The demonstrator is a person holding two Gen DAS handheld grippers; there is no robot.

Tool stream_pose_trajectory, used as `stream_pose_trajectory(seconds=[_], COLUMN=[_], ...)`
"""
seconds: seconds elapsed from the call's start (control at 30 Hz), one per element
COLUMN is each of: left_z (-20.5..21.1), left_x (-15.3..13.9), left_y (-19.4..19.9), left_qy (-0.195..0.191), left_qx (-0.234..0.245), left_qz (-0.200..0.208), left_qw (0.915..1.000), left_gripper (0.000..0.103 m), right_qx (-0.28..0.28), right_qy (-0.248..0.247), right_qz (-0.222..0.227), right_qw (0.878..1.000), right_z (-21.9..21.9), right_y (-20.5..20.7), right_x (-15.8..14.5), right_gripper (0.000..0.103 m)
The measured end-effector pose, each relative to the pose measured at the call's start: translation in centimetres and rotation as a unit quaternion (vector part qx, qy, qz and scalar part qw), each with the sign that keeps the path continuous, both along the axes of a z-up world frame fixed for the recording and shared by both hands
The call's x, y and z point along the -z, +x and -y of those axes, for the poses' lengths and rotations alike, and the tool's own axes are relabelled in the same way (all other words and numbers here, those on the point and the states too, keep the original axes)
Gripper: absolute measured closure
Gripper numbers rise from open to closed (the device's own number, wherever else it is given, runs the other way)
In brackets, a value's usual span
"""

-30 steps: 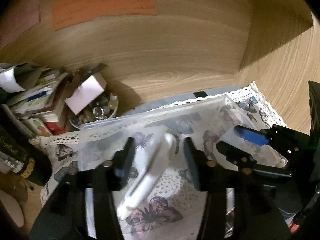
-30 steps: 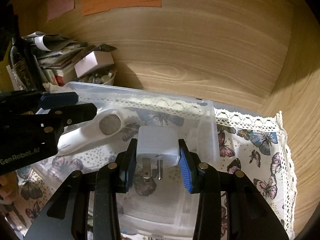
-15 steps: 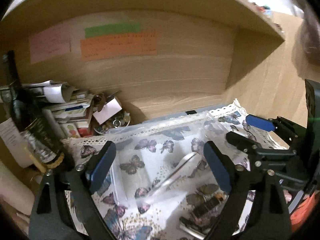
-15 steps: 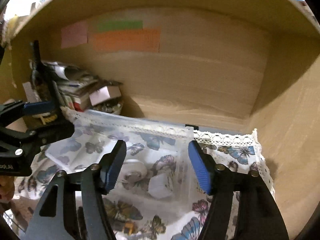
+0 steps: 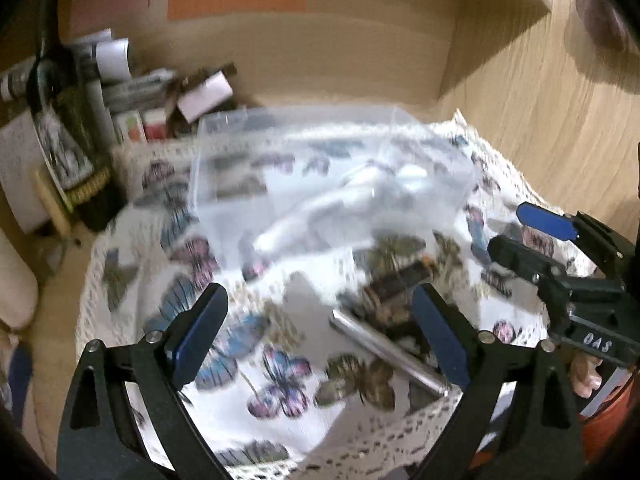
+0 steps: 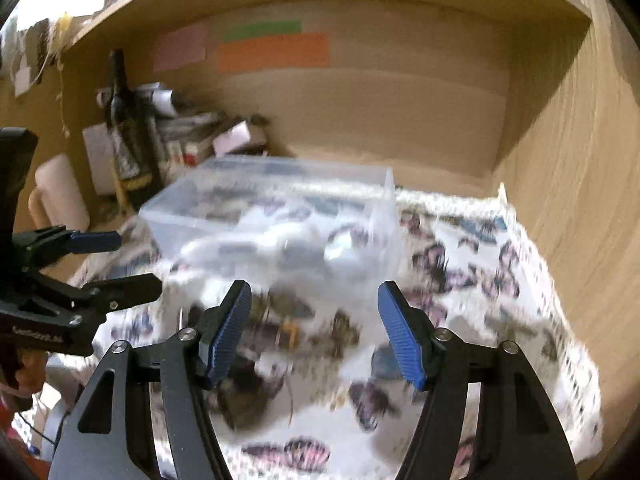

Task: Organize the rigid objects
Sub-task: 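Withdraw both open grippers from the box toward the remaining items, then grasp the silver metal tube with the left gripper while the right grasps a black round part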

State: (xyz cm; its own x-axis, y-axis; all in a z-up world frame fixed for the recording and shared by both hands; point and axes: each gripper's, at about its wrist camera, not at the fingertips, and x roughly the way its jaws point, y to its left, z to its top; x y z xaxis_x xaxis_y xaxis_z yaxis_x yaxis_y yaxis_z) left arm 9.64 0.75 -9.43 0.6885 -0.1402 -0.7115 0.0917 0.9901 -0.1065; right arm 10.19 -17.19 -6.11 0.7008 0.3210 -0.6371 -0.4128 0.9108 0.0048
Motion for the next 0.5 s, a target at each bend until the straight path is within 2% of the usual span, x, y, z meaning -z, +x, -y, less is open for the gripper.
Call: stream_pose_trajectory(seconds=[0.1, 0.2, 0.37, 0.43, 0.5], left_z=[0.6, 1.4, 2.8, 3.2, 3.3], left_x=[1.2, 2.2, 4.0, 4.2, 4.1], left_y=[-0.4, -0.7, -0.5, -0.6, -0.9], left_qy=[-0.013, -0.021, -0.030, -0.020, -0.018], left_qx=[0.007, 0.019, 0.043, 0.043, 0.048], left_qz=[-0.018, -0.035, -0.071, -0.065, -0.058], left_qw=[0.9997, 0.9990, 0.9961, 0.9967, 0.9970], left_gripper=[0.011, 0.019, 0.039, 0.041, 0.050], right_qx=[-0.007, -0.010, -0.008, -0.007, -0.013], right_qy=[-0.003, -0.007, 0.013, 0.018, 0.021], right_qz=[-0.020, -0.036, -0.049, -0.052, -0.055], right_qw=[1.000, 0.999, 0.999, 0.998, 0.998], right_z=[-0.2, -0.3, 0.5, 0.7, 0.6], right_y=[-1.0, -1.6, -2.5, -2.5, -2.7], right_x=[1.5, 2.8, 3.7, 3.6, 3.6], right_gripper=[0.041, 0.041, 0.041, 0.041, 0.041])
